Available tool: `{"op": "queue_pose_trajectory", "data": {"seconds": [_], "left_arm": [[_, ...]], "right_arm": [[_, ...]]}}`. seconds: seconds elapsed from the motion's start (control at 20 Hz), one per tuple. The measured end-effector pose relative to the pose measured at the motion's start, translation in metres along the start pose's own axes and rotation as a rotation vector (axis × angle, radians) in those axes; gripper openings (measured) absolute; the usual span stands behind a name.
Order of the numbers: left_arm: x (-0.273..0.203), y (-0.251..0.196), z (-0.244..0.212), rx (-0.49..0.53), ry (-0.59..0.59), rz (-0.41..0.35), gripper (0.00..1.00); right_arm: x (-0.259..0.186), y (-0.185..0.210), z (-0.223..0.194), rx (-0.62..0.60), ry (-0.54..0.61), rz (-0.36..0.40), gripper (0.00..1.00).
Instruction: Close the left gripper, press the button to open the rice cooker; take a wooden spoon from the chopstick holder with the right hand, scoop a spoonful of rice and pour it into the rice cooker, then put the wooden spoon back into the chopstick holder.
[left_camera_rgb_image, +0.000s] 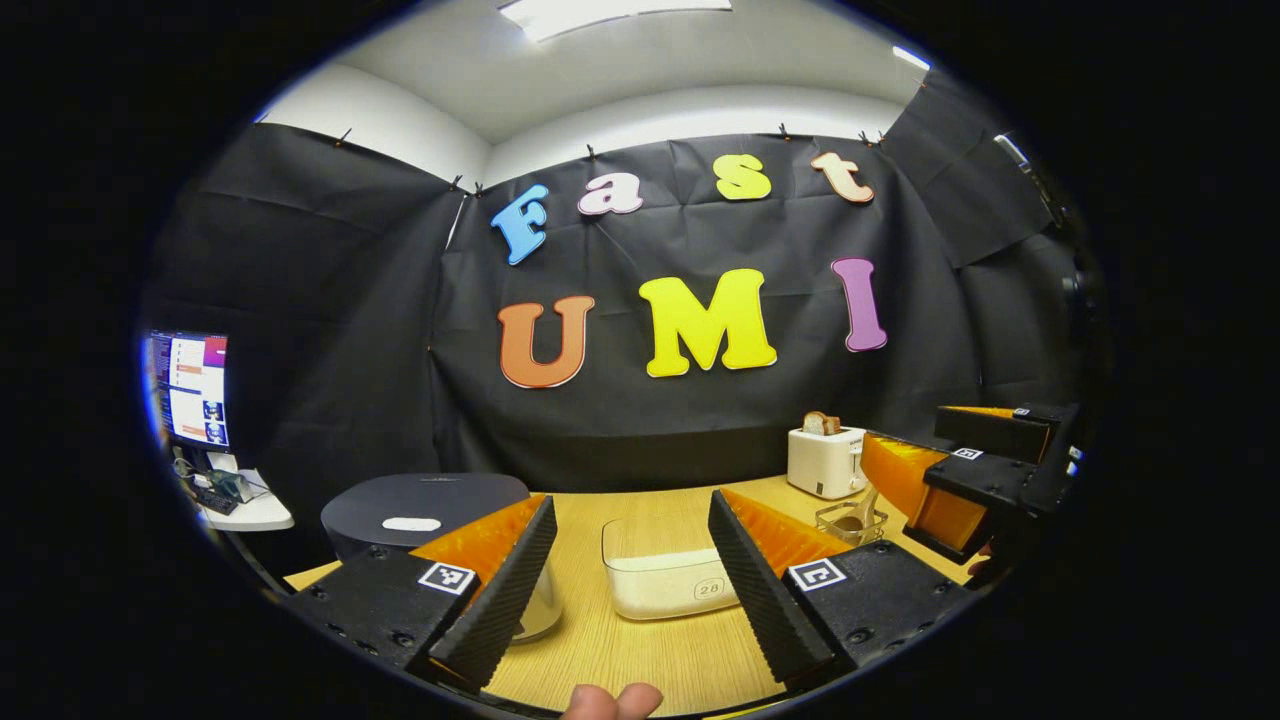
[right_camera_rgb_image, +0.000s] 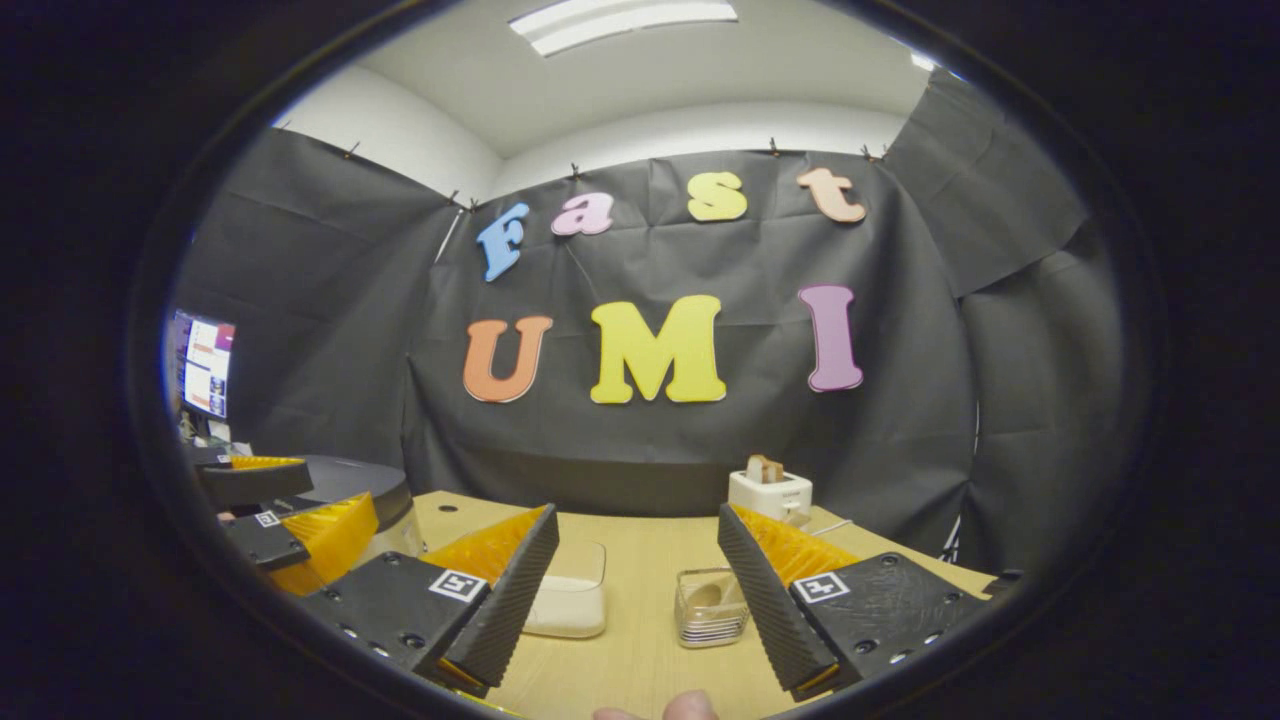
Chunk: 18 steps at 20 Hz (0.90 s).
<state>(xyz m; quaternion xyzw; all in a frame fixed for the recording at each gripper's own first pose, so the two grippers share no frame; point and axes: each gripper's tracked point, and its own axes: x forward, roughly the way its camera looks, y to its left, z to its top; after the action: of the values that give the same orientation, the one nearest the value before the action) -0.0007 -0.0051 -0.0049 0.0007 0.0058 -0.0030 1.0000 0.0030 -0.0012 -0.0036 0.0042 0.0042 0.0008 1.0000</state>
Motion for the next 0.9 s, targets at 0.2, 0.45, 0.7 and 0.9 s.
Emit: {"op": "queue_pose_trajectory", "data": {"seconds": [0.2,0.45,0.7,0.9], "left_arm": [[0.001,0.004,0.000,0.001,0.002,0.012,0.97],[0.001,0.003,-0.001,-0.002,0.003,0.014,0.97],[0.001,-0.004,-0.006,-0.010,0.021,0.023,0.97],[-0.004,-0.004,0.005,-0.002,0.003,0.066,0.97]], "right_arm": [[0.001,0.002,-0.002,0.010,0.003,0.003,0.95],[0.001,0.000,-0.003,0.004,0.004,0.007,0.95],[0.000,-0.007,-0.005,0.016,-0.008,0.020,0.95],[0.007,-0.006,-0.016,0.035,0.020,0.074,0.96]]}}
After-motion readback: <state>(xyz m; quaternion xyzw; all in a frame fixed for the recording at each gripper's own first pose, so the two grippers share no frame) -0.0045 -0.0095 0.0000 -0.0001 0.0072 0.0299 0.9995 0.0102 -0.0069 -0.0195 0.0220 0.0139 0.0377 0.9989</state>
